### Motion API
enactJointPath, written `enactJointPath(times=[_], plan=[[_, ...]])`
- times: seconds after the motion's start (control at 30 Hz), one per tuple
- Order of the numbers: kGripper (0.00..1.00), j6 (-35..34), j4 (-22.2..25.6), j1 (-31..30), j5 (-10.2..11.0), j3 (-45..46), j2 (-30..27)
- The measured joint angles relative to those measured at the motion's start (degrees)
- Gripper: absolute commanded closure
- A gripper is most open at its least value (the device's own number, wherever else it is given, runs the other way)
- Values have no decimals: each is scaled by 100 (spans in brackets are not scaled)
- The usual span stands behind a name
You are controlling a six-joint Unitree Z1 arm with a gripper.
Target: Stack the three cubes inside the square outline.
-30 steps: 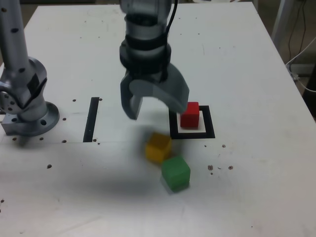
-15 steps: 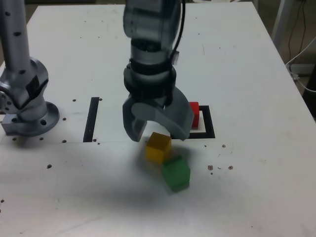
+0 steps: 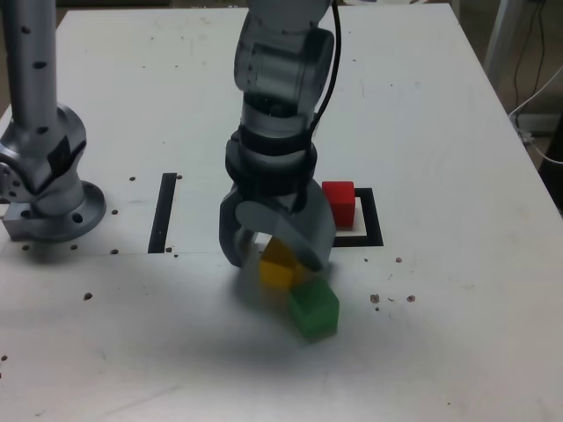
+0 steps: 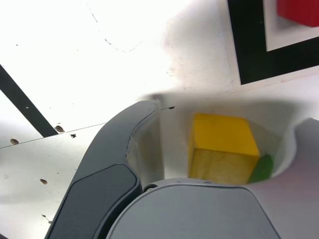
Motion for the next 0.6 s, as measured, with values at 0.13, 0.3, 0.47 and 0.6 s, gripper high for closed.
enactJointPath(times=[0.13, 0.3, 0.47, 0.6], plan=[[52, 0, -64, 0, -47, 38, 66], [66, 0, -82, 0, -59, 56, 83], [67, 0, -80, 0, -59, 72, 83], [68, 0, -59, 0, -59, 74, 82]])
